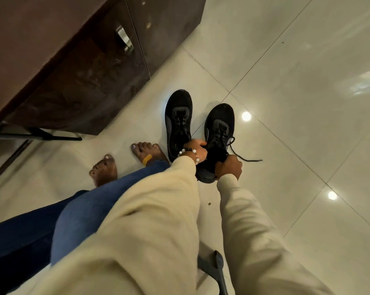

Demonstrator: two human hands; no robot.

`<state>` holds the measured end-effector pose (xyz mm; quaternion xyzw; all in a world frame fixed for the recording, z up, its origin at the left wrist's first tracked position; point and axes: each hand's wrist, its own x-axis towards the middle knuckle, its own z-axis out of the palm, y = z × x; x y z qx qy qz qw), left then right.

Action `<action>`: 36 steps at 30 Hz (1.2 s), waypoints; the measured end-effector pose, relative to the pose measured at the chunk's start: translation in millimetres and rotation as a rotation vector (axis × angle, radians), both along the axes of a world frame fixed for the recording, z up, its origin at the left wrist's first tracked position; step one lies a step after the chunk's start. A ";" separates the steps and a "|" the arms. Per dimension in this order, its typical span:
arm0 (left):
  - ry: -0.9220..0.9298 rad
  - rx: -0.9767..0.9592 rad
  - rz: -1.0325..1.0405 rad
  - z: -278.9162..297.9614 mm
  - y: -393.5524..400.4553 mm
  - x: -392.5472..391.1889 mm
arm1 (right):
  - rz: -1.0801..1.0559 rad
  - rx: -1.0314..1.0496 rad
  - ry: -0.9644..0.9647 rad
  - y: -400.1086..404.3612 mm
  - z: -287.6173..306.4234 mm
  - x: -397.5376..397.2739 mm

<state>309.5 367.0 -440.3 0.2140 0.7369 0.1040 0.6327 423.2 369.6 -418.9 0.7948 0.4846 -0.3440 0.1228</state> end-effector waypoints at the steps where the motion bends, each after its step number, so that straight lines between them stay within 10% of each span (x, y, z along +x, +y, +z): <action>1: 0.023 0.043 -0.003 18.5 4.5 -2.5 | 0.001 0.039 0.014 2.9 15.4 -2.7; 21: 0.448 0.730 0.469 283.4 -66.3 -154.4 | 0.381 0.512 0.419 -7.3 276.5 -151.3; 36: 0.616 0.682 0.686 281.9 -128.4 -265.3 | 0.658 0.416 0.447 -49.5 294.2 -282.5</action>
